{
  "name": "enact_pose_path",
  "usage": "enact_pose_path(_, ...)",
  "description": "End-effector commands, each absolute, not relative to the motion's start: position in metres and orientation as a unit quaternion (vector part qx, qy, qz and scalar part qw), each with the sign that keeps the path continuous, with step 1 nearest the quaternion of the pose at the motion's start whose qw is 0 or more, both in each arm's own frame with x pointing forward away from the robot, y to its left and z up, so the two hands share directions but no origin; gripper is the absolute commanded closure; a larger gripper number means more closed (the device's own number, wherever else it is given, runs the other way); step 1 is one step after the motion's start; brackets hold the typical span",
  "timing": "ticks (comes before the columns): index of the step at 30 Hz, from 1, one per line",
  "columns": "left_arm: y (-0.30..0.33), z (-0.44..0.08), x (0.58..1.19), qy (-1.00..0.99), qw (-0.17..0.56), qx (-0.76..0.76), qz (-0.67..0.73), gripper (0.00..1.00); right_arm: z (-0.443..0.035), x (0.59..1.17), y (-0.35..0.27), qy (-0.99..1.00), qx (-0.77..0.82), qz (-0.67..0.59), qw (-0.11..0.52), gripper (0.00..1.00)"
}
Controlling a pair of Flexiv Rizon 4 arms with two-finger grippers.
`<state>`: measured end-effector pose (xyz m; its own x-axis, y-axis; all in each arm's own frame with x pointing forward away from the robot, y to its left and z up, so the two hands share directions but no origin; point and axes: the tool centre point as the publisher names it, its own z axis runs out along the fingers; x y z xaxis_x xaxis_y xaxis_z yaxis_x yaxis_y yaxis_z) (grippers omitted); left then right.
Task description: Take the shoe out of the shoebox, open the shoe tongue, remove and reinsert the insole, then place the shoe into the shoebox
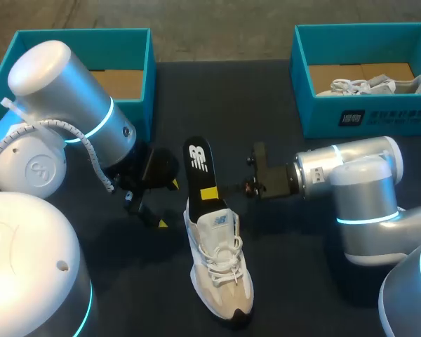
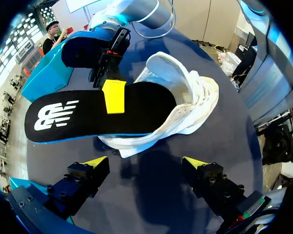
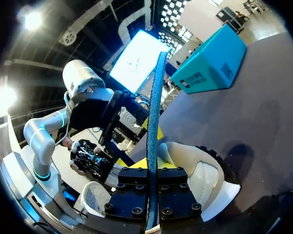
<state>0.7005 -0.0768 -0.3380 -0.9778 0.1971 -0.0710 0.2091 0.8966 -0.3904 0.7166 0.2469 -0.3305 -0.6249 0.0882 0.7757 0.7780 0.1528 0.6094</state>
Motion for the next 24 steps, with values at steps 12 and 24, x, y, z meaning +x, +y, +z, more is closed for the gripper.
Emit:
enact_pose_path(12,-0.077,-0.338,0.700,0.974,0.015,0.104,-0.201,0.00,-0.340,0.698,0.247,-0.703,-0.315,-0.553,0.318,1.00)
enact_pose_path(24,-0.077,-0.338,0.700,0.974,0.015,0.104,-0.201,0.00,-0.343,0.679,0.243,-0.707,-0.334,-0.533,0.324,1.00)
